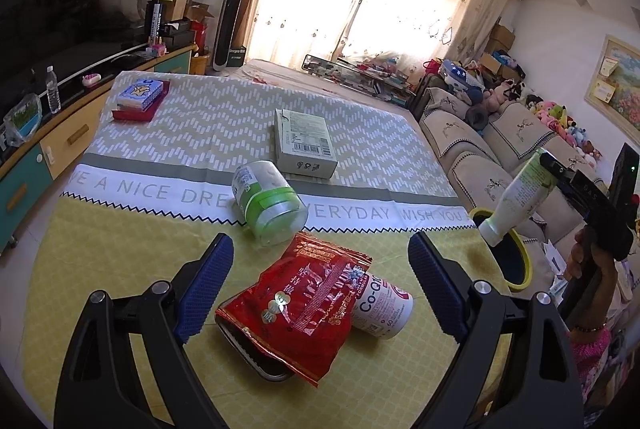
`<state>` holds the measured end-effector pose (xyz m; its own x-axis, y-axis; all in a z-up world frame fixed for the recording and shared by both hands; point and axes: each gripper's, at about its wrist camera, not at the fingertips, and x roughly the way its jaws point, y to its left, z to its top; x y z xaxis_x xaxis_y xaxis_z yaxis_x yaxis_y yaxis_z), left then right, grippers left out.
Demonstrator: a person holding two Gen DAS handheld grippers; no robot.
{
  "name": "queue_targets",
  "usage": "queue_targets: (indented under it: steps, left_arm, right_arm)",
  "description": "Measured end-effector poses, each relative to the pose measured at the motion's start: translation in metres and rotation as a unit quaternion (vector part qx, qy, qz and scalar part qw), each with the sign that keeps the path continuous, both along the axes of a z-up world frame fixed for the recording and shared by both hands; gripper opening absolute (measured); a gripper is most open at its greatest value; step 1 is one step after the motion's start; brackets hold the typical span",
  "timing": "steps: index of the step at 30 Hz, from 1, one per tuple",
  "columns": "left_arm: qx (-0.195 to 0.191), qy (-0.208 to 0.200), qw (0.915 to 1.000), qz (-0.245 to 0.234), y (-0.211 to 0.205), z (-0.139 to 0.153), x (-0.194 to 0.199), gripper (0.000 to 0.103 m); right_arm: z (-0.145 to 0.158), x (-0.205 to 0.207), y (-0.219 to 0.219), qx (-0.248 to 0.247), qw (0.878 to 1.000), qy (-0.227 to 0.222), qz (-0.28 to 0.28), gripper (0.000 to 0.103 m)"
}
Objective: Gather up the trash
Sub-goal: 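Carry the coconut water bottle to the bin and drop it in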
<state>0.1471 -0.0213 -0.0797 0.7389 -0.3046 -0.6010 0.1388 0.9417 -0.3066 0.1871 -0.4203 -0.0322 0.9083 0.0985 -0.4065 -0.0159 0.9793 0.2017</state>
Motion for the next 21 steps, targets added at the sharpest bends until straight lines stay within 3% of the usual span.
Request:
queue_targets:
  steps: [3, 8, 11, 13, 21]
  left_arm:
    - [0.003, 0.002, 1.0000, -0.003, -0.005, -0.001, 0.002, 0.088]
    - [0.008, 0.007, 0.9999, -0.011, -0.013, -0.003, 0.005, 0.088]
    - [0.011, 0.009, 0.9998, -0.014, -0.017, -0.003, 0.006, 0.088]
    - [0.014, 0.011, 0.9997, -0.018, -0.019, -0.004, 0.006, 0.088]
    - [0.040, 0.015, 0.9983, -0.041, -0.024, -0.008, 0.002, 0.088]
  right_arm:
    - [-0.014, -0.001, -0.039, -0.021, 0.997, 0.014, -0.073, 0.050]
    - [-0.049, 0.008, -0.082, -0.046, 0.987, 0.051, -0.146, 0.050]
    - [-0.072, 0.019, -0.096, -0.051, 0.983, 0.086, -0.153, 0.050]
    - [-0.082, 0.016, -0.099, -0.047, 0.982, 0.086, -0.161, 0.051]
    - [-0.083, 0.004, -0.062, -0.059, 0.986, 0.076, -0.134, 0.055]
